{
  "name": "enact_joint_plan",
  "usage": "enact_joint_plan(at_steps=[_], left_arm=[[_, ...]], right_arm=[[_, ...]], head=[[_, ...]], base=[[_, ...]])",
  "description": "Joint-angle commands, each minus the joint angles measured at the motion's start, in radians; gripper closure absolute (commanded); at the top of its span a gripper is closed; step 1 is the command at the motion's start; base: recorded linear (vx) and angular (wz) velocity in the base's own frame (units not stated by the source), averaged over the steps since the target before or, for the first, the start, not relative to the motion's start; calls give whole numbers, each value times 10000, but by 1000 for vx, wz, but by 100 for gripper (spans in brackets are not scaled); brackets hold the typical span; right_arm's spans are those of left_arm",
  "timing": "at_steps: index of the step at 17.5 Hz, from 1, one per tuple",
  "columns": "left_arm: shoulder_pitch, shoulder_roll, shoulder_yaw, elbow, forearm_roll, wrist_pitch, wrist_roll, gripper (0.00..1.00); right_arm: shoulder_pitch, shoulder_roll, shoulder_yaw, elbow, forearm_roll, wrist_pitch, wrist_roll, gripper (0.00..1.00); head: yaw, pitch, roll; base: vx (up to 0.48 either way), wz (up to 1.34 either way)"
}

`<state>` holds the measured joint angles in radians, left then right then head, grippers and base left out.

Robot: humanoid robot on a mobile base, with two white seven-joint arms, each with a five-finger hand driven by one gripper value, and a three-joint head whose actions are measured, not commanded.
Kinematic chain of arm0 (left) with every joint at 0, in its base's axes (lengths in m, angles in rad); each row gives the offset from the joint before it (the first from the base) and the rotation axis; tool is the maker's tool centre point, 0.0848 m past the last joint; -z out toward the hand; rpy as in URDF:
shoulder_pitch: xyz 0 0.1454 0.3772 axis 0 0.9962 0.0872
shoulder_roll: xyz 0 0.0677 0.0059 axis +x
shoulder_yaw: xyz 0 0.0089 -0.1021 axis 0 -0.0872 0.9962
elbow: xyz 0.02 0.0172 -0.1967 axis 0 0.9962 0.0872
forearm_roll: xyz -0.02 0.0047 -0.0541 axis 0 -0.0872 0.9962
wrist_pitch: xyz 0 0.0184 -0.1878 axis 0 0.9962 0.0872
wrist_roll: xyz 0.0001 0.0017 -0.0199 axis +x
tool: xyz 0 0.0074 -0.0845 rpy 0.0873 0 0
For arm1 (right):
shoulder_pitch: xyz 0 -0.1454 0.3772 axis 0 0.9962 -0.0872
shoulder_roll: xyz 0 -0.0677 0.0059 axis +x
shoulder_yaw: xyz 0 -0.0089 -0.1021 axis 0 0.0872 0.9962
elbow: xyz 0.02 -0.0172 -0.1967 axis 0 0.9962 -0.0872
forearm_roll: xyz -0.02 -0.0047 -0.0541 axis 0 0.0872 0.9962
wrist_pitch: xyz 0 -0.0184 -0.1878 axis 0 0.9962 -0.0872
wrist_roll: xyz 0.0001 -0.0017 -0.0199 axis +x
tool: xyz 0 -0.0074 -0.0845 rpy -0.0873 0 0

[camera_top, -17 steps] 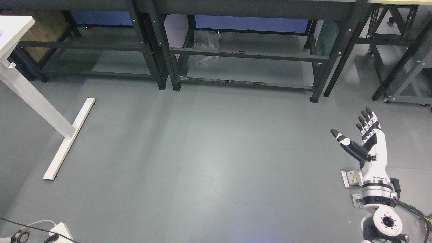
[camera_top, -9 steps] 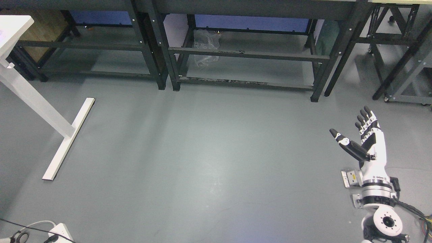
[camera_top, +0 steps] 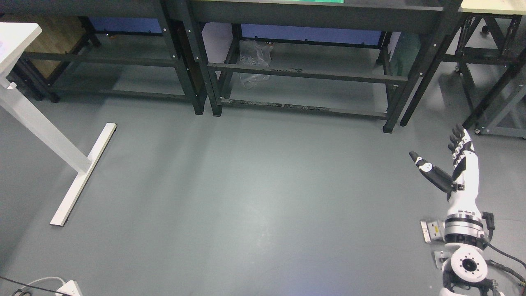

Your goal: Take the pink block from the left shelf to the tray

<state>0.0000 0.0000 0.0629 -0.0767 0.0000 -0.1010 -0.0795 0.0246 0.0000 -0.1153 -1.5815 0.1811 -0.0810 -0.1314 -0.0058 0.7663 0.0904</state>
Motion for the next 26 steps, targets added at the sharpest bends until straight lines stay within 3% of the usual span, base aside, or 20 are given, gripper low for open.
enact_joint_plan(at_steps=[1,7,26], left_arm=[[92,175,0,0,-15,-2,-3,0],[92,175,0,0,-15,-2,-3,0],[92,175,0,0,-15,-2,-3,0]], right_arm=[[-108,-175,216,-138,7930,396,-711,3],[46,-175,217,-476,7270,-524,-925,0],[30,-175,140,-476,7224,-264,-1002,0]], head=[[0,0,0],[0,0,0],[0,0,0]], base=[[163,29],[191,-30],[218,146]])
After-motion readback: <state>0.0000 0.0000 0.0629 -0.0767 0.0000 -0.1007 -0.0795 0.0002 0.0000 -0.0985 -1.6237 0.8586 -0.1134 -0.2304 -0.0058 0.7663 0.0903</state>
